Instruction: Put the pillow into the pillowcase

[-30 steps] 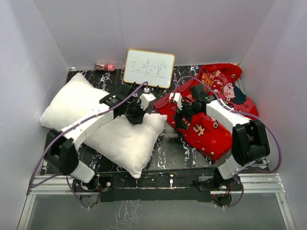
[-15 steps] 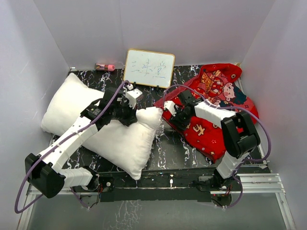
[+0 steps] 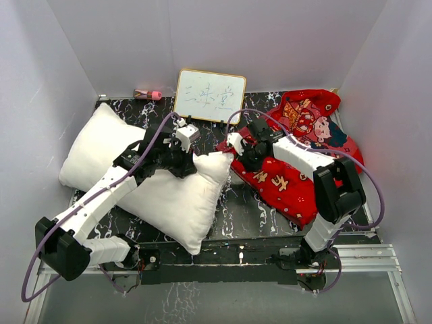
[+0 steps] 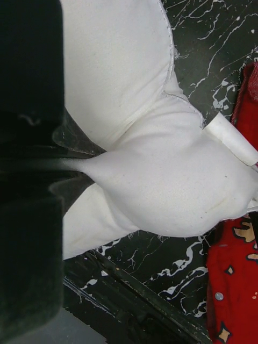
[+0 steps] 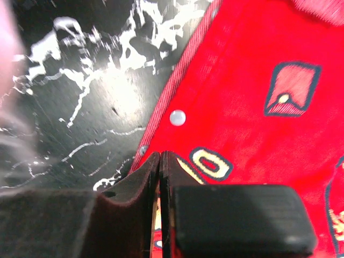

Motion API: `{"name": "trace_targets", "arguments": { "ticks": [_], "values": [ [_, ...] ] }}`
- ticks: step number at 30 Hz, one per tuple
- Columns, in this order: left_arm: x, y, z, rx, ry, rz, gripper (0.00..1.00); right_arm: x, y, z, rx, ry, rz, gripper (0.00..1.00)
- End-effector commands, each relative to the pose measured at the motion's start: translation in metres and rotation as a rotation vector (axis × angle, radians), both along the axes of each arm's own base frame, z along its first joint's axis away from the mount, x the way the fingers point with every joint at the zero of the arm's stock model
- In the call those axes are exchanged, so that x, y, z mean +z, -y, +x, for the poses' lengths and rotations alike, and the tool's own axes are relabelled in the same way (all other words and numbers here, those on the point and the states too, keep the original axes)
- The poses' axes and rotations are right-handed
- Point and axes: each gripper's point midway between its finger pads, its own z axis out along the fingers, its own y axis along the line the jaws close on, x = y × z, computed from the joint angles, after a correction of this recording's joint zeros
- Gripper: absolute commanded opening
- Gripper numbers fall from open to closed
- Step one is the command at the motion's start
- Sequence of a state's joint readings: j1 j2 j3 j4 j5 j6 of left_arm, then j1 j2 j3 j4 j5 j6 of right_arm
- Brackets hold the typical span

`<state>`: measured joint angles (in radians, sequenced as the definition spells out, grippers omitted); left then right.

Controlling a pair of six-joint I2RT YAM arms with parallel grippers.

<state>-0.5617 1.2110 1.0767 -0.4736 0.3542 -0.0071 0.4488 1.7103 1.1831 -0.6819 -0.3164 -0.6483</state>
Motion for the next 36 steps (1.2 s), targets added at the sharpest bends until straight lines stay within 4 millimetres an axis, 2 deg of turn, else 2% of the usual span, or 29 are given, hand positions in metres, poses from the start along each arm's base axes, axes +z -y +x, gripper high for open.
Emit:
{"name": "trace_targets", "arguments": {
  "ticks": [1,5,7,9,11,16,20,23,26,28,30,36],
  "values": [
    [0.031,0.013,-0.008,-0.034,0.038,-0.126,0.0,0.058,-0.03,0.01,0.054,0.048,0.162,0.09],
    [0.029,0.004,-0.012,-0.011,0.051,-0.106,0.0,0.043,-0.017,-0.007,0.122,0.007,0.096,0.46],
    [0.03,-0.002,-0.015,0.003,0.063,-0.1,0.0,0.033,-0.008,-0.017,0.147,0.007,0.065,0.58],
    [0.029,-0.006,-0.019,0.022,0.068,-0.102,0.0,0.022,0.001,-0.025,0.14,0.013,0.038,0.66],
    [0.027,-0.009,-0.022,0.035,0.066,-0.107,0.0,0.014,0.008,-0.025,0.114,0.042,0.013,0.71],
    [0.028,-0.008,-0.022,0.042,0.063,-0.128,0.0,-0.014,0.026,-0.016,0.033,0.07,-0.081,0.75],
    [0.033,-0.004,-0.019,0.025,0.07,-0.127,0.0,-0.025,0.037,0.0,-0.006,0.135,-0.149,0.67],
    [0.034,-0.001,-0.017,0.013,0.067,-0.132,0.0,-0.025,0.038,0.006,-0.011,0.144,-0.163,0.45],
    [0.034,0.003,-0.016,0.011,0.06,-0.149,0.0,-0.012,0.032,0.012,-0.01,0.171,-0.137,0.19],
    [0.038,0.008,-0.015,0.009,0.064,-0.182,0.0,0.002,0.025,0.014,-0.004,0.181,-0.097,0.11],
    [0.041,0.015,-0.014,0.0,0.061,-0.225,0.0,0.017,0.013,0.014,0.001,0.17,-0.035,0.08],
    [0.04,0.038,-0.013,-0.035,-0.015,-0.33,0.0,0.067,-0.029,0.021,-0.033,0.113,0.185,0.08]
  ]
}}
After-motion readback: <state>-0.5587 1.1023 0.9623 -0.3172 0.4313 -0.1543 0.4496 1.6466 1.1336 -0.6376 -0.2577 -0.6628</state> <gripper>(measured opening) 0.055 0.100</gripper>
